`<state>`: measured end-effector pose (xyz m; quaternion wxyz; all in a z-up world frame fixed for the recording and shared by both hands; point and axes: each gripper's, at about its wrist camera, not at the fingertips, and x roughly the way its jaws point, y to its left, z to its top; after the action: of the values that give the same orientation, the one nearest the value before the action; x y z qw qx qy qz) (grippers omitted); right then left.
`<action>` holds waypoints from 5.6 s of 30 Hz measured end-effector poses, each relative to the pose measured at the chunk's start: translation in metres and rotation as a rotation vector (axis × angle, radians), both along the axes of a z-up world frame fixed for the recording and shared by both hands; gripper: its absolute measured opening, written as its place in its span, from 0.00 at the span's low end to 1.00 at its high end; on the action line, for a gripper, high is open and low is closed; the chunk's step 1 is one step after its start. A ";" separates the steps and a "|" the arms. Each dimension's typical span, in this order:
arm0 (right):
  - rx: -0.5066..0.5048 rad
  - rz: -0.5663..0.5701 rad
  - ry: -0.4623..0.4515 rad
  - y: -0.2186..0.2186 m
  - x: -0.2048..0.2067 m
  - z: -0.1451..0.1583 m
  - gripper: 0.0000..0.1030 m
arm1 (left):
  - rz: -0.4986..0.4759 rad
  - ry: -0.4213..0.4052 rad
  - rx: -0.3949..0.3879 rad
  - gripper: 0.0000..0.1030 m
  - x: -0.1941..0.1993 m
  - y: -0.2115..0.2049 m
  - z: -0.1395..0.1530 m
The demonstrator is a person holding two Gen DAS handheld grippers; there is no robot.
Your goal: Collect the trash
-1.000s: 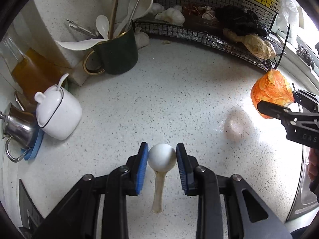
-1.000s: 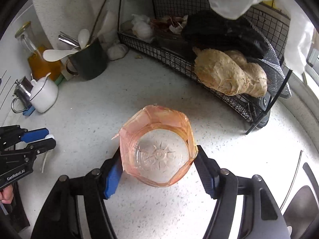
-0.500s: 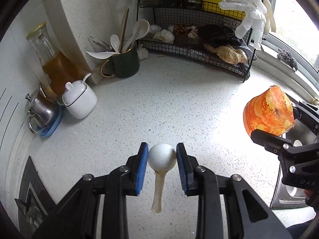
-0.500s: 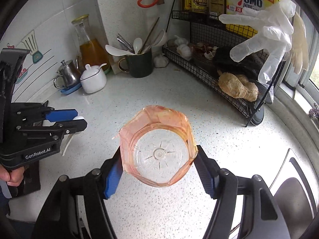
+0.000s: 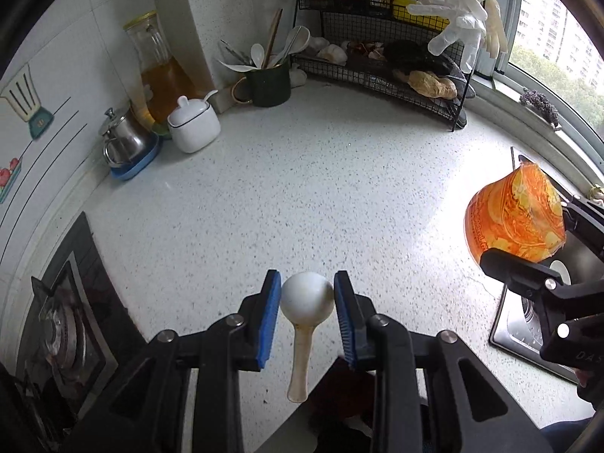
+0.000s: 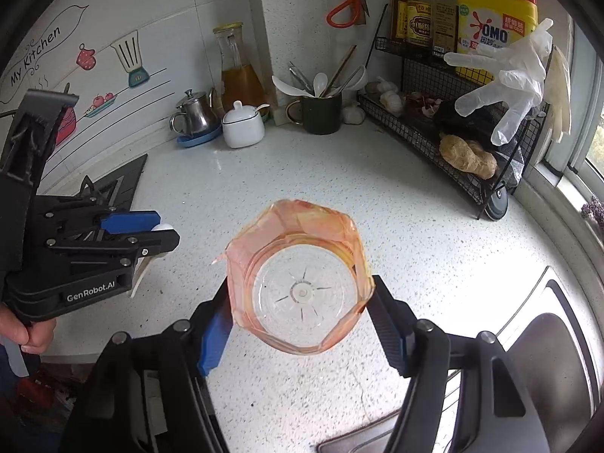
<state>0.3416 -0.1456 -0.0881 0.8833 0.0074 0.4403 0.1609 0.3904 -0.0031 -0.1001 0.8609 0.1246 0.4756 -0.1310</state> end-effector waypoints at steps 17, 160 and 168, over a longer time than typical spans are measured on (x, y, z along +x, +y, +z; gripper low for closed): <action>-0.024 -0.047 0.032 0.054 -0.105 -0.005 0.63 | -0.038 0.045 -0.009 0.26 -0.118 0.051 -0.023; -0.097 0.071 -0.229 -0.016 -0.369 0.073 0.99 | 0.179 -0.227 -0.087 1.00 -0.452 0.001 0.083; -0.079 0.067 -0.256 -0.027 -0.401 0.084 0.99 | 0.210 -0.251 -0.100 1.00 -0.491 -0.016 0.093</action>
<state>-0.0592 -0.1730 -0.0042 0.9259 -0.0628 0.3301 0.1727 -0.1007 -0.0187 -0.0071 0.9276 0.0466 0.3676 -0.0473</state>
